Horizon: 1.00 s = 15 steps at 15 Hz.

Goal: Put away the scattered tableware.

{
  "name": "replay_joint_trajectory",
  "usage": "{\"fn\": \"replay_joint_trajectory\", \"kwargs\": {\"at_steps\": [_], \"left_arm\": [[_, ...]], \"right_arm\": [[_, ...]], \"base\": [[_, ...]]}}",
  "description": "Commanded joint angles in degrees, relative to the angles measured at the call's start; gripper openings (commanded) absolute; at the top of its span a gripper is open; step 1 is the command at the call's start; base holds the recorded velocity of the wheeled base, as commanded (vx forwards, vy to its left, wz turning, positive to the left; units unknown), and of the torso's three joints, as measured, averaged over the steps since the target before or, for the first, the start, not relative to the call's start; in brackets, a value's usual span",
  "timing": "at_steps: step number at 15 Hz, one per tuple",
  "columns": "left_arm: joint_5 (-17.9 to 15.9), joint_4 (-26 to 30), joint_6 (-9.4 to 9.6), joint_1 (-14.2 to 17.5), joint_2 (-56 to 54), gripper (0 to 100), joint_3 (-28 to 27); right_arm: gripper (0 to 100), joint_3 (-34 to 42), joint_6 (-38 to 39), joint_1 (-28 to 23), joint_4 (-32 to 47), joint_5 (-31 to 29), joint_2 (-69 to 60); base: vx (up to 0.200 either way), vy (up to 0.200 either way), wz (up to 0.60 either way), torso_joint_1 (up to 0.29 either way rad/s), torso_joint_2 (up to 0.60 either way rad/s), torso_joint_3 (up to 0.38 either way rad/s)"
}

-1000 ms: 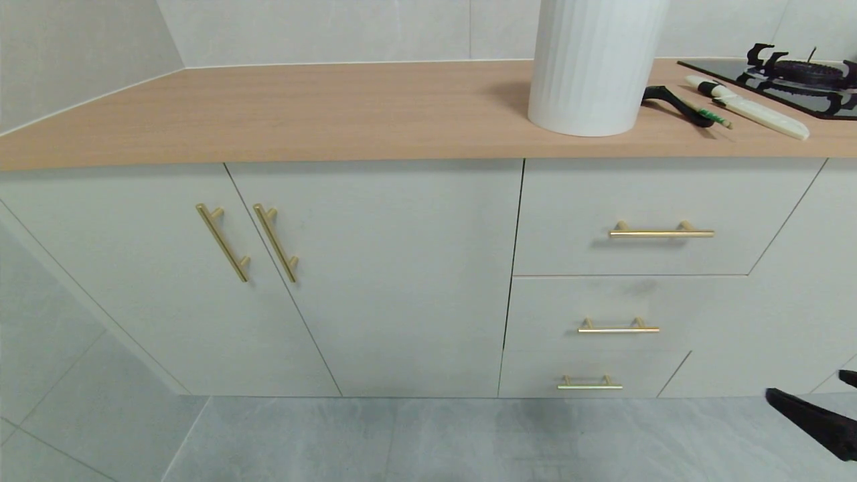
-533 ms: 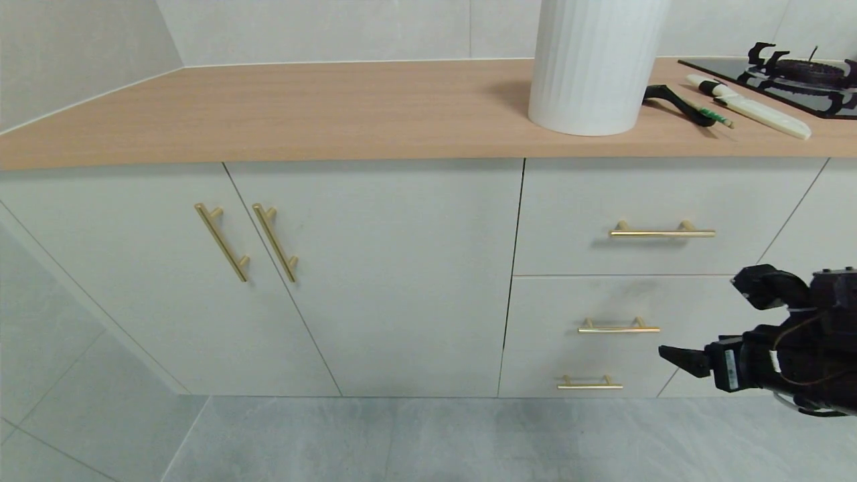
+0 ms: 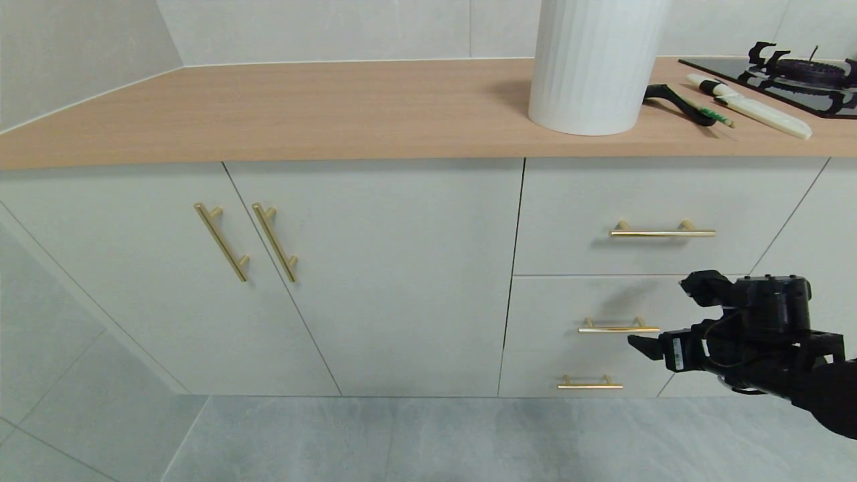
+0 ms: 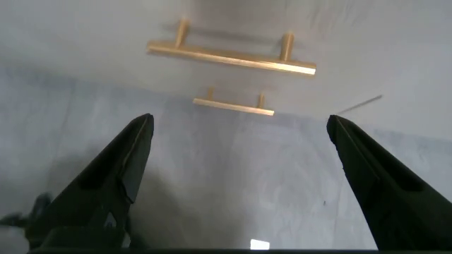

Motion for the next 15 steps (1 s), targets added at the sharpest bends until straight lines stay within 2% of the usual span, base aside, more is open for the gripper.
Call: {"fn": "replay_joint_trajectory", "kwargs": {"at_steps": [1, 4, 9, 12, 15], "left_arm": [[0.04, -0.02, -0.01, 0.02, 0.07, 100, 0.01], [0.04, -0.02, -0.01, 0.02, 0.07, 100, 0.01], [0.04, -0.02, -0.01, 0.02, 0.07, 100, 0.01], [0.04, -0.02, -0.01, 0.02, 0.07, 100, 0.01], [0.04, -0.02, -0.01, 0.02, 0.07, 100, 0.01]], "right_arm": [[100, 0.43, 0.35, 0.67, -7.67, -4.03, 8.84], [100, 1.31, 1.41, 1.98, -17.16, -7.02, 12.97], [100, -0.89, 4.92, 2.86, -19.01, -7.28, 14.81], [100, -4.05, 7.47, 3.04, -19.45, -11.06, 17.36], [100, -4.49, 7.91, 3.04, -23.05, -11.85, 19.56]], "base": [[0.0, 0.0, 0.0, 0.0, 0.0, 0.0], [0.0, 0.0, 0.0, 0.0, 0.0, 0.0], [0.0, 0.0, 0.0, 0.0, 0.0, 0.0], [0.0, 0.0, 0.0, 0.0, 0.0, 0.0], [0.0, 0.0, 0.0, 0.0, 0.0, 0.0]]}}
